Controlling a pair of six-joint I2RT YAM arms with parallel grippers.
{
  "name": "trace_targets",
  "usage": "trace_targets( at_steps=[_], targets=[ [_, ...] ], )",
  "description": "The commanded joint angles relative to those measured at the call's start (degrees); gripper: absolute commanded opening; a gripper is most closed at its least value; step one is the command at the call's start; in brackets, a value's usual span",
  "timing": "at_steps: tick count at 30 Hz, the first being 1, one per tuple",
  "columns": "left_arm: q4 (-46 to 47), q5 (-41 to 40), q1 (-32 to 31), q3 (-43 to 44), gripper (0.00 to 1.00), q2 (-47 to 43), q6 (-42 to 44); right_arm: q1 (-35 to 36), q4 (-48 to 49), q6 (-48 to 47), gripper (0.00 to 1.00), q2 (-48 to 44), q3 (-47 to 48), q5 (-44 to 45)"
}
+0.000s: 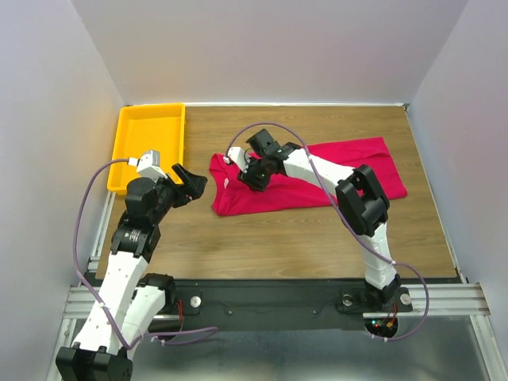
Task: Fold and stack the t-shirts
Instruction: Fold the tshirt
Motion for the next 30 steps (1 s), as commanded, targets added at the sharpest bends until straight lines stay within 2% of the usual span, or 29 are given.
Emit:
trace_targets(
  at_steps=[1,7,18,30],
  targets=[
    [2.31,1.74,0.36,-1.16,0.93,-2.11,-1.18,0.56,1.86,1.41,0.45,1.60,3.07,1.20],
    [1.87,1.92,0.36,-1.95,0.93,-3.34,-1.27,0.73,1.77,2.29,0.42,2.22,3.52,0.94],
    [1.69,2.36,0.36,-3.01,0.92,-3.69,-1.71,1.26,1.77,5.54,0.47,-0.51,2.11,-2.84],
    [1.34,2.54,0.36,-3.62,0.92,-4.57,-1.89,1.70,1.77,5.63,0.46,2.04,2.20,2.51]
  ],
)
